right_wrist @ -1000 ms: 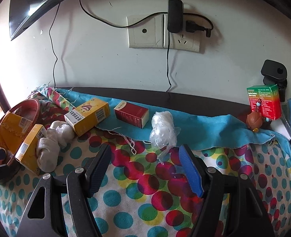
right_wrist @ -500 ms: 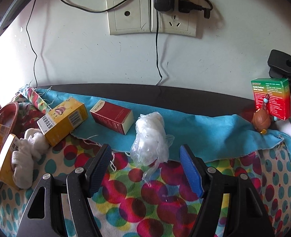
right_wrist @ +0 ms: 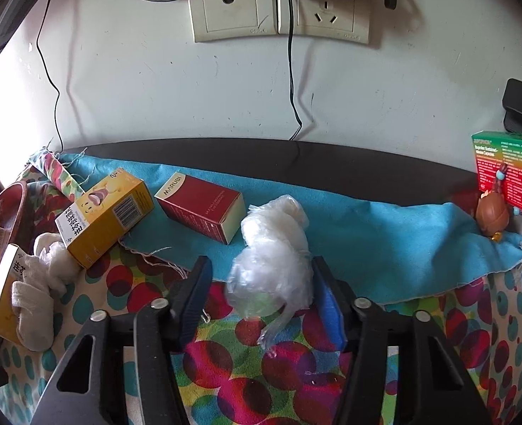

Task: Organize objects
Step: 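Grasp the clear plastic bag with the right gripper while the left gripper approaches the yellow box, then close the left gripper on the yellow barcode box and lift it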

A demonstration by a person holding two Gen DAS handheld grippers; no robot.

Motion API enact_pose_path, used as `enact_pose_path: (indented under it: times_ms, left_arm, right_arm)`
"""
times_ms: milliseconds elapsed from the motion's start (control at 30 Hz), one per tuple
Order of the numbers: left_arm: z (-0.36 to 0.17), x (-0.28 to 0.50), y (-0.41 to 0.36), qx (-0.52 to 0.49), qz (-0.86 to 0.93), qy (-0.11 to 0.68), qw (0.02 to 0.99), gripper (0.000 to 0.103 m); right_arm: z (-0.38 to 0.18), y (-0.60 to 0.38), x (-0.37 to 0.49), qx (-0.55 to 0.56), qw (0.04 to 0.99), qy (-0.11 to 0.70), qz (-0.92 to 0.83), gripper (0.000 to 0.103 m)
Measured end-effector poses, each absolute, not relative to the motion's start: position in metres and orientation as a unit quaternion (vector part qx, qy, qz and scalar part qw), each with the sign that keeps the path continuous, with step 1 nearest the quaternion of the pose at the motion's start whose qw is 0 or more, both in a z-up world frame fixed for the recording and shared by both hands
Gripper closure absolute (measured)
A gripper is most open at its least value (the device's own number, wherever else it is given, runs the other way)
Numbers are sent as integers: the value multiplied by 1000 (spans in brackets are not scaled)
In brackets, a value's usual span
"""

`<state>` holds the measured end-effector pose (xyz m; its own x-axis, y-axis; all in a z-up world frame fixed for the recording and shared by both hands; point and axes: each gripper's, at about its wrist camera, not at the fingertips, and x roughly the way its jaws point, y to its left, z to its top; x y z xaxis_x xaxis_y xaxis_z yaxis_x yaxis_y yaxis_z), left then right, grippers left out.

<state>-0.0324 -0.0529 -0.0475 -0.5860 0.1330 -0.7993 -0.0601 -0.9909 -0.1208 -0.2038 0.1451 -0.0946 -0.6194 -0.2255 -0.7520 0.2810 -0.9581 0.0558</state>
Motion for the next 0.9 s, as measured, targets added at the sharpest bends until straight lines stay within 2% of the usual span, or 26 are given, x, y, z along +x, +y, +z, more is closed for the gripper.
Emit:
enact_pose_path:
  times_ms: [33,67,233,900]
  left_arm:
    - [-48,-33,-53,-452,890,-37,50,56]
    - [-49,-34,-53,-453,889,-36,45,56]
    - [-53,-35,-60,-454,889,-49,28,56]
    - [-53,-42,-69,-441,897,-45,-3,56]
  right_arm:
    - [-95,145,-205,416,147,31,-897,67]
    - [-96,145,-205,417,148,31,-896,71]
    - [-96,139,-201,417,159,44,-894,77]
    - [-100,160,-136,431,179,31,-884,77]
